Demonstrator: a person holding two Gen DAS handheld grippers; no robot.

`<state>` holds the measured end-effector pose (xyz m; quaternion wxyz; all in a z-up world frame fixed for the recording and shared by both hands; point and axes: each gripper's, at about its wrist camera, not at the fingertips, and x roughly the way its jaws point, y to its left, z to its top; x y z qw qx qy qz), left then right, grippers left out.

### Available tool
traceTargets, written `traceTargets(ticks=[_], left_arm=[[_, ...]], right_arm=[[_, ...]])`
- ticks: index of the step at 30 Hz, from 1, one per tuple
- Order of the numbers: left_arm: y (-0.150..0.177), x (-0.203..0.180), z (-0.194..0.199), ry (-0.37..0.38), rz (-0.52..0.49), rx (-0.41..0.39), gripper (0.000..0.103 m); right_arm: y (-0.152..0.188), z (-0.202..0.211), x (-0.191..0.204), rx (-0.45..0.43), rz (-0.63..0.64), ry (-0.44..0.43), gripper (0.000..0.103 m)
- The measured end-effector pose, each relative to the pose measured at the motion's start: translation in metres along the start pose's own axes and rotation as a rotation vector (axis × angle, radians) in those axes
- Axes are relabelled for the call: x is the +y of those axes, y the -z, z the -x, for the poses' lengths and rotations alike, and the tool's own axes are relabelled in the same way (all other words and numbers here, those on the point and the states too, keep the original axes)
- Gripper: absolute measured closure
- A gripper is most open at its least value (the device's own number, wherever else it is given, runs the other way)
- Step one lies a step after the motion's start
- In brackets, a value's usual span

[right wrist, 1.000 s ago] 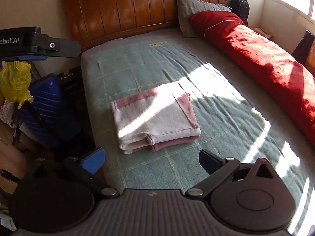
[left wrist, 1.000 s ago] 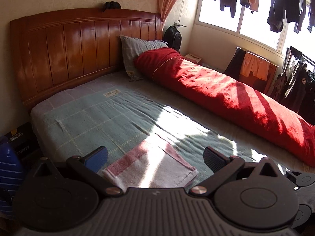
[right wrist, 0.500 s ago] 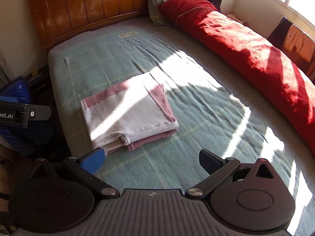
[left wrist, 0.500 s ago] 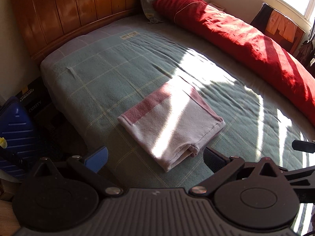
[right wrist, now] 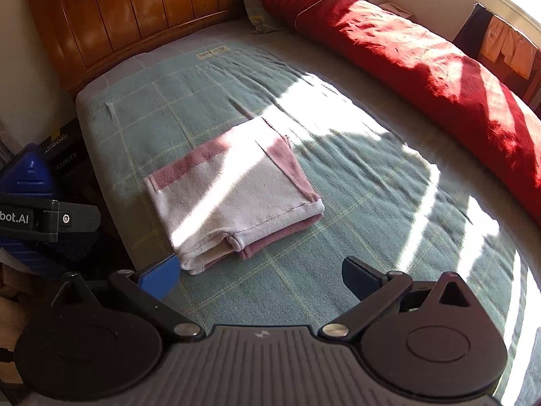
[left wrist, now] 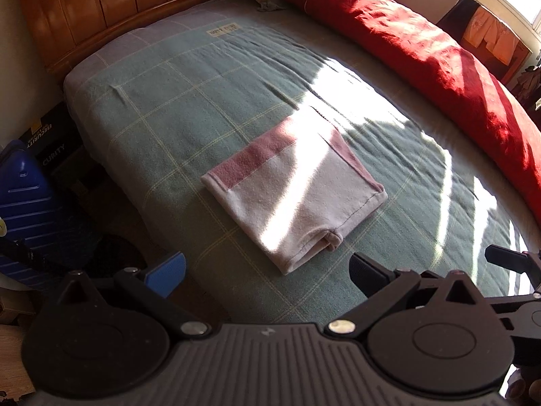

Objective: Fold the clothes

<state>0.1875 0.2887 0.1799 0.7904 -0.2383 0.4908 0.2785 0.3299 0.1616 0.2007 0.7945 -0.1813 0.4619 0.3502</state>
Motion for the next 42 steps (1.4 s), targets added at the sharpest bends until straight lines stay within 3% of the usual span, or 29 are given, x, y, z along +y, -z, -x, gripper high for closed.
traceTargets(ticks=[16,42], left_arm=[[-0.006,0.0,-0.001,0.016,-0.01,0.037,0.001],[-0.013,-0.005,-0.001,0.022,-0.029,0.028,0.001]], right_arm=[[-0.005,0.003,0.006,-0.01,0.016,-0.011,0.0],[-0.01,0.007,0.011,-0.021,0.029,-0.019,0.0]])
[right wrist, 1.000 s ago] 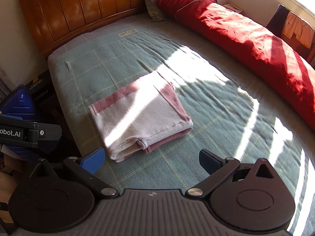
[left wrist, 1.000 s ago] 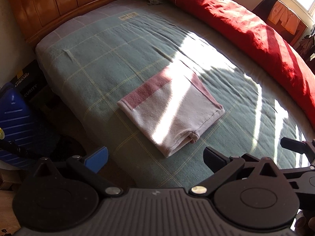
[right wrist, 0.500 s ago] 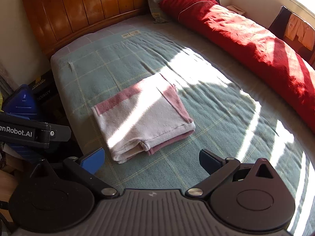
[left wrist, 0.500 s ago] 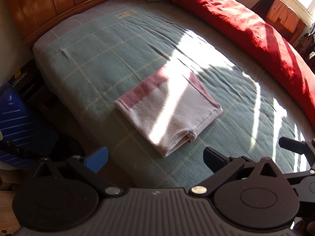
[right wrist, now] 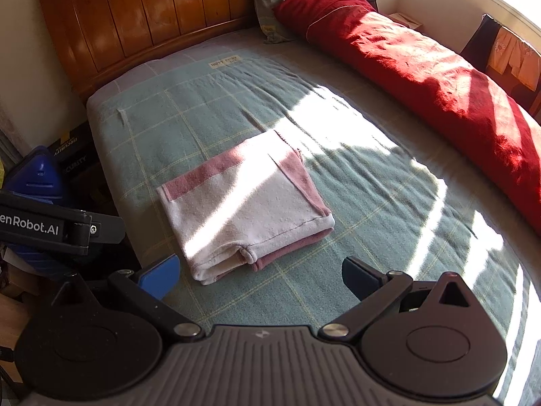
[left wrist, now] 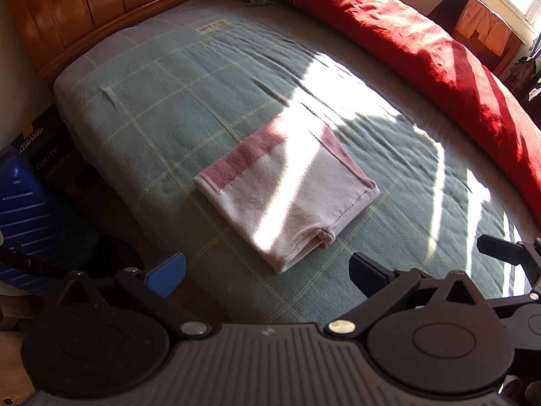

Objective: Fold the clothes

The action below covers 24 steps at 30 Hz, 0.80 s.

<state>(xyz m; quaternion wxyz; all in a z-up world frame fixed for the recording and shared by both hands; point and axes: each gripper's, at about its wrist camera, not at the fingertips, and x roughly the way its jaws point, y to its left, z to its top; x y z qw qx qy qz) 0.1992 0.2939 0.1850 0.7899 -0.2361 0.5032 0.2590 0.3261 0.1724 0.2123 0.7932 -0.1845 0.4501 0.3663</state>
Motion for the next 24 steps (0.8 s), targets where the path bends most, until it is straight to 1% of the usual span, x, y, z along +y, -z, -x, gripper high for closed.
traceTargets(ticks=[24], left_arm=[[-0.0029,-0.002,-0.0033,-0.004,-0.001,0.012,0.001]], right_arm=[[-0.0029,-0.0021,-0.0006,0.001,0.003,0.001,0.0]])
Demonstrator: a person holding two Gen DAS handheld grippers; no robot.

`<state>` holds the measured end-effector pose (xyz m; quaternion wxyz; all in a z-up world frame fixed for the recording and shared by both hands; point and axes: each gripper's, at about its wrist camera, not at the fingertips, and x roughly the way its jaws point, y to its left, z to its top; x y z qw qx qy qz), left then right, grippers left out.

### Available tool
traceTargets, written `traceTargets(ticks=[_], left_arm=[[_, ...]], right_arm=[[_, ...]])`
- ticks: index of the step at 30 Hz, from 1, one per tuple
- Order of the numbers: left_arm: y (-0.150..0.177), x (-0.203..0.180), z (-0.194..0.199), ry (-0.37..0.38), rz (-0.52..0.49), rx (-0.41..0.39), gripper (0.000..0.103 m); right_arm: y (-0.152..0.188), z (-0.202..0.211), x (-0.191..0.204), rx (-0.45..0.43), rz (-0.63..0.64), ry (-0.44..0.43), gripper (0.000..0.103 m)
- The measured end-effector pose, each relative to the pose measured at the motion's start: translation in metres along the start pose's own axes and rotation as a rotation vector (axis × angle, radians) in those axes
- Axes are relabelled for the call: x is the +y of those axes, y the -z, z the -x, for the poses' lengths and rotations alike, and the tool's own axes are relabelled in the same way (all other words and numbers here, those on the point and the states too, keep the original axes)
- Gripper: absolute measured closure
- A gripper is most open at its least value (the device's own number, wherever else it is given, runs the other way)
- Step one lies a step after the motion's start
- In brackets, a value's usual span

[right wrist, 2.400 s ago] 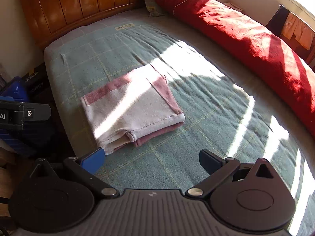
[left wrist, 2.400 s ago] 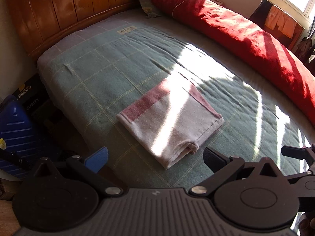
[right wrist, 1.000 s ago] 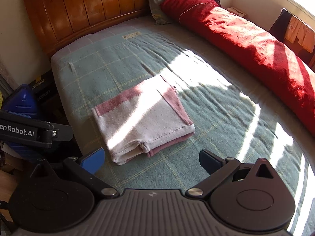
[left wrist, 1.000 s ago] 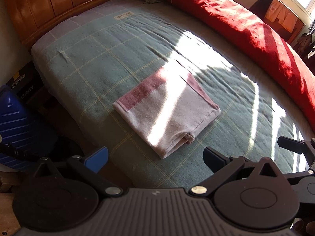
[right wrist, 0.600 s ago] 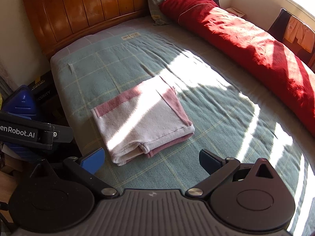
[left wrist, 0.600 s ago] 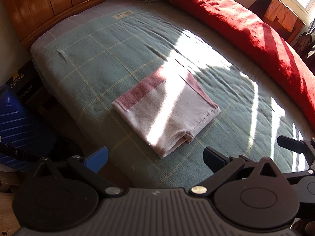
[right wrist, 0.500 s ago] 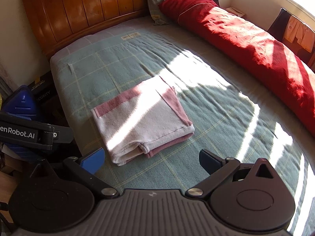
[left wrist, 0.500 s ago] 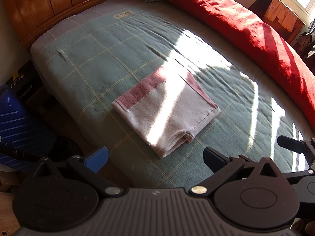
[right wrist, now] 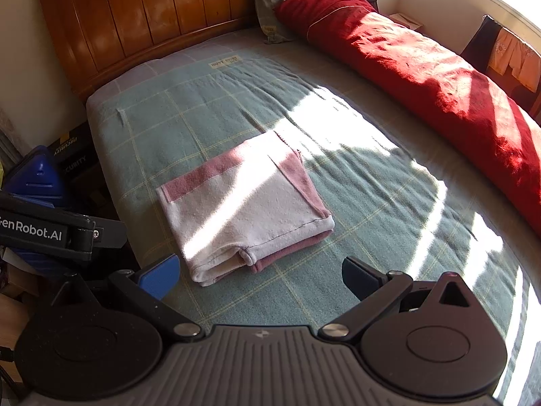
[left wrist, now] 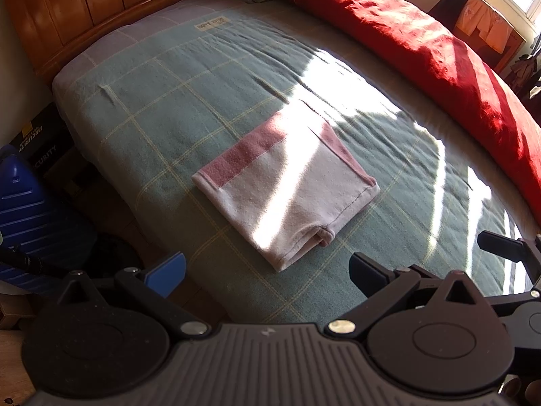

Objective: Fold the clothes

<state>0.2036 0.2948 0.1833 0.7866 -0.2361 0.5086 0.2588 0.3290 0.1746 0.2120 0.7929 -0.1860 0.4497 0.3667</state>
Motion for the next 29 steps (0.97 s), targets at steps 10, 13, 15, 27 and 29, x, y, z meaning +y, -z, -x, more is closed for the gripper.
traceTargets(ticks=[10,13,15,27,29], left_arm=[[-0.001,-0.003,0.0,-0.004,-0.006,-0.011,0.001],[-0.002,-0.004,0.0,-0.004,-0.008,-0.013,0.001],[-0.002,-0.005,0.0,-0.006,-0.009,-0.015,0.001],[0.0,-0.012,0.001,-0.013,-0.016,-0.035,0.001],[-0.001,-0.013,0.0,-0.012,-0.017,-0.033,0.001]], right_arm=[[-0.001,-0.001,-0.003,-0.001,0.001,0.001,0.0],[-0.001,-0.001,-0.004,-0.001,0.002,0.002,0.0],[-0.001,-0.001,-0.004,0.0,0.004,0.004,0.0],[-0.002,-0.002,-0.009,-0.002,0.015,0.005,0.0],[-0.002,-0.002,-0.01,-0.002,0.015,0.007,0.0]])
